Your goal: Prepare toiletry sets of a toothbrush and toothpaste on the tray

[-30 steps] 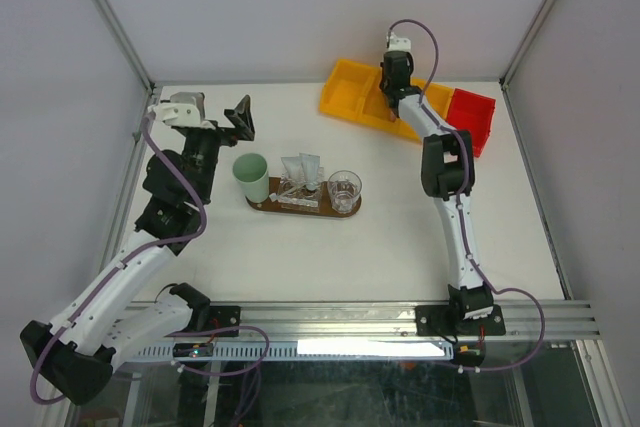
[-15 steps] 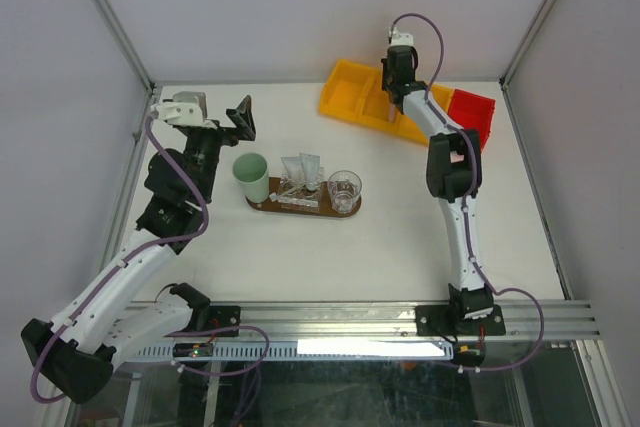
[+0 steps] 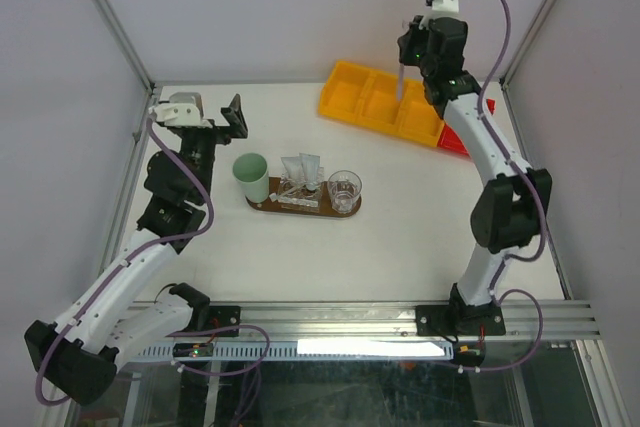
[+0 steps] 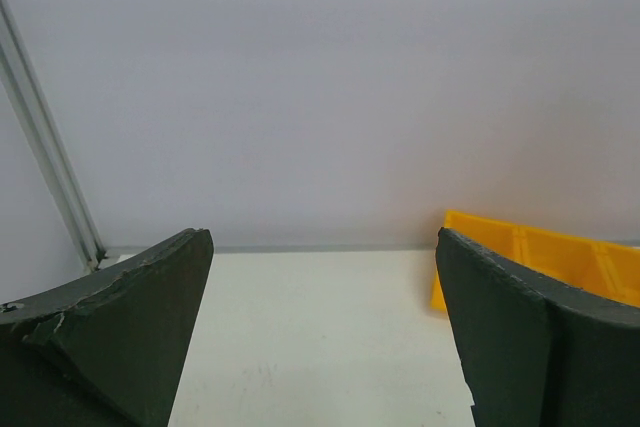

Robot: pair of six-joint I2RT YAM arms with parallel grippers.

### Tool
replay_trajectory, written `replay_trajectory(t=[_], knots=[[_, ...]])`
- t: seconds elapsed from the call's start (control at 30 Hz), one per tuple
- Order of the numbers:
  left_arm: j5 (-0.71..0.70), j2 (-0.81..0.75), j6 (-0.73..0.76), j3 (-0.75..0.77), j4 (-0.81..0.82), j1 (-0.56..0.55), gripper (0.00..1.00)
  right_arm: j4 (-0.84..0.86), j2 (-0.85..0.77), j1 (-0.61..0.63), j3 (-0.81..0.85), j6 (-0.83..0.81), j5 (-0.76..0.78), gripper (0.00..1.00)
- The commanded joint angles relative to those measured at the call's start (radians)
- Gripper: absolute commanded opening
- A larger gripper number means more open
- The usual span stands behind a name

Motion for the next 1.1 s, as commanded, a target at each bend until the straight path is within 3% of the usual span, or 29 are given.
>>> replay_trajectory(t=[0.0,0.23,0.4,0.57,0.77,0.93,1.07], knots=[[-0.006,-0.018,0.002,-0.001,0.059,0.032,0.99,0.062,-0.243,-0.003,-0.199,0.092,-0.094,0.0],[0.004,-0.036,-0.016,-0.003,0.06,0.06,0.99,0.178,-0.624,-0.002,-0.624,0.05,-0.361,0.0],[0.003,-0.035,-0.019,-0.002,0.057,0.067,0.99,0.198,-0.779,0.007,-0.754,0.123,-0.51,0.0],[0.011,-0.051,-0.023,0.007,0.043,0.078,0.99,0.271,-0.815,0.049,-0.858,0.127,-0.681,0.0],[0.043,-0.046,-0.045,0.017,0.027,0.1,0.99,0.298,-0.793,0.16,-0.868,0.169,-0.717,0.0],[0.224,-0.006,-0.096,0.085,-0.065,0.101,0.99,0.346,-0.774,0.27,-0.856,0.247,-0.658,0.0],[0.372,0.032,-0.134,0.12,-0.098,0.101,0.99,0.406,-0.751,0.338,-0.859,0.172,-0.645,0.0]])
